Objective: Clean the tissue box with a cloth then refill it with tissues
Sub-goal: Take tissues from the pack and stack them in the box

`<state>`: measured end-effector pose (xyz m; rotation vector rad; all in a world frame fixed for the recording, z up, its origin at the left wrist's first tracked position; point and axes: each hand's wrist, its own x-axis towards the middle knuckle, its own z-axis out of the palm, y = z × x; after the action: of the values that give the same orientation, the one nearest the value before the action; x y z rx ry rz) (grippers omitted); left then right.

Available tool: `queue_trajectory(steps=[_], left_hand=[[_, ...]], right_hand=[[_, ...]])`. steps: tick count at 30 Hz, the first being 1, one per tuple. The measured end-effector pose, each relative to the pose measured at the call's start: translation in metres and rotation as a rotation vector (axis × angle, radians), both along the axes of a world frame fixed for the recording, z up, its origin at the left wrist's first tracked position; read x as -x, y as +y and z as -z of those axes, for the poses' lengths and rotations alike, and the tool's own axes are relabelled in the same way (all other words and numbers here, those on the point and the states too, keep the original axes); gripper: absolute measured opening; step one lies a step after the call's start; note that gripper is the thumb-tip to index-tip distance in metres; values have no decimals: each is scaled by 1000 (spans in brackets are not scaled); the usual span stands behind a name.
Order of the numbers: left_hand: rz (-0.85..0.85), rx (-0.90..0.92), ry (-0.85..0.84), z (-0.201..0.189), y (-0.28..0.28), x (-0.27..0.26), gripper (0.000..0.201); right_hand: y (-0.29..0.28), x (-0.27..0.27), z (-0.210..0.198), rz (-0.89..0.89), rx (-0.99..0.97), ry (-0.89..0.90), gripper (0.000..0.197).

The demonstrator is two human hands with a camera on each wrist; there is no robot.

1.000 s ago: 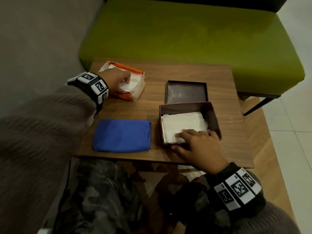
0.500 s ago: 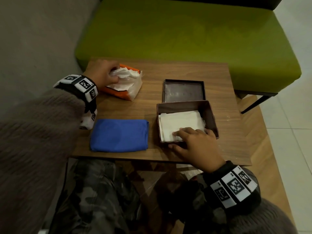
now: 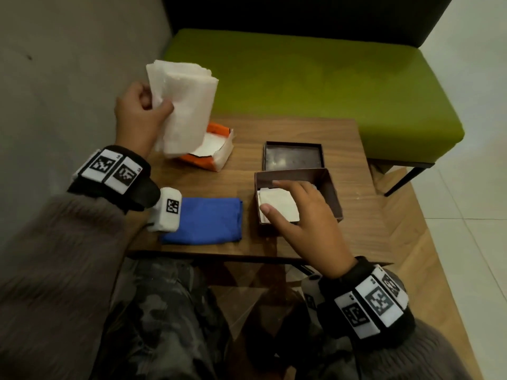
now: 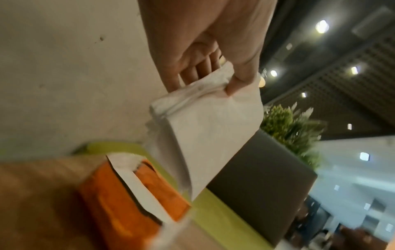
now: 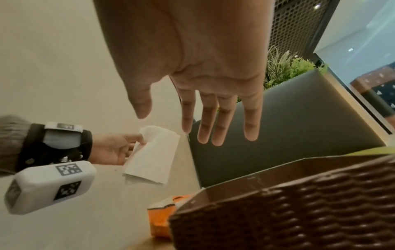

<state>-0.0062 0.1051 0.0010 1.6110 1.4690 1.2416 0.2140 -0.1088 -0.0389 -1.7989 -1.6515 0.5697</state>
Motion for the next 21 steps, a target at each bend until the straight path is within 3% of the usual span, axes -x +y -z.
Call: queue_trajectory(steps=[3,5,8,10,15,21], left_hand=[[100,224,-284,0,-37,-11,13],[221,355,-449,1,-73,-22,19],[334,514,-572,8,-121,-34,21],[377,630,-597,11,-146,-41,24],[423,785,-721,14,-192,-56,31],[479,879,-701,26,-214,-58,47]], right_hand=[[-3,9,-15,55,45,296,52],[-3,14,-19,106,122,475,57],[-5,19,-16,159,287,728,84],[-12,20,-16,133,352,866,79],[-33,27,-17,174,219,928,44],[-45,29,-13,214,111,787,38]])
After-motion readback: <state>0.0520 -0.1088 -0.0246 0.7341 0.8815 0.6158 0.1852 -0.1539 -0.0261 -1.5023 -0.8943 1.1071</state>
